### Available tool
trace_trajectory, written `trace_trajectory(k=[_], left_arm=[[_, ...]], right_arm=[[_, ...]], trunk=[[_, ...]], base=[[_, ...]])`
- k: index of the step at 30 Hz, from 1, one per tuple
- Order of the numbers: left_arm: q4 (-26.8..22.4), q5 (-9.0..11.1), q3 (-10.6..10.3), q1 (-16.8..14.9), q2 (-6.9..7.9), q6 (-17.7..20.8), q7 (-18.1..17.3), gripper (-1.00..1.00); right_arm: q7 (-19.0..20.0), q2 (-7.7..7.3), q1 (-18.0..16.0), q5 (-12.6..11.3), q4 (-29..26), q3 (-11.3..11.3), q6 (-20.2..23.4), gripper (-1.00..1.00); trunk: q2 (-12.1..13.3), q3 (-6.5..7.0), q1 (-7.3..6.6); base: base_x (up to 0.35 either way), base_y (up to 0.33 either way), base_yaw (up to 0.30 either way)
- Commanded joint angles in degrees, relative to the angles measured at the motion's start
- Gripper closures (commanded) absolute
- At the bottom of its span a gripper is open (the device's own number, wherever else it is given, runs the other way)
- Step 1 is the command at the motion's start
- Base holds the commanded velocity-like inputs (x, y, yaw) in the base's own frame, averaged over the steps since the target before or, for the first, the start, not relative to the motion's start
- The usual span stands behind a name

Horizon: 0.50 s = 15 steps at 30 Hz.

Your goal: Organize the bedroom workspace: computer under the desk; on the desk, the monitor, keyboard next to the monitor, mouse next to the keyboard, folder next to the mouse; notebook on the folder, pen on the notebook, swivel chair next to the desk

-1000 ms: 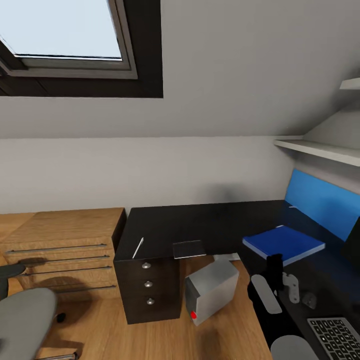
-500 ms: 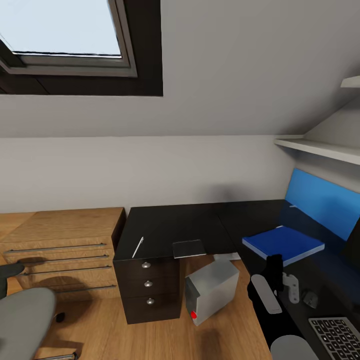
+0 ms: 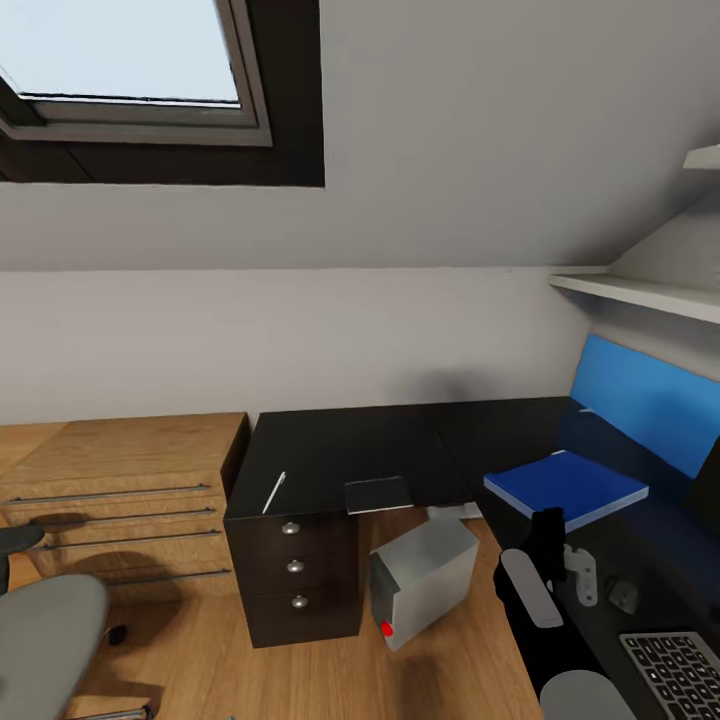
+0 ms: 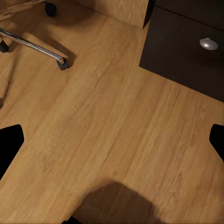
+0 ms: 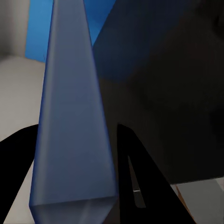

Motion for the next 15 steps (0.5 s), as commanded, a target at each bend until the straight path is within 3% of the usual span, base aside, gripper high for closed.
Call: trace_trajectory(k=[1, 8, 15], left_arm=[[-0.01, 0.6, -0.45, -0.04, 0.07, -0.34, 0.37, -1.0], [-0.01, 0.6, -0.45, -0.04, 0.08, -0.34, 0.37, -1.0], [-0.01, 0.57, -0.45, -0.04, 0.02, -0.35, 0.37, -1.0]], right_arm=[[-0.15, 0.04, -0.05, 0.01, -0.06, -0.06, -0.08, 1.0], [-0.19, 0.01, -0.05, 0.01, -0.05, -0.06, -0.06, 1.0], [-0.23, 0.13, -0.05, 0.01, 0.01, 0.11, -0.06, 1.0]], trunk=[[-0.49, -0.27, 0.24], [-3.29, -1.53, 1.78], [-6.1, -2.79, 3.31]], base=[[0.0, 0.0, -0.13], [0.0, 0.0, -0.188], [0.0, 0.0, -0.032]])
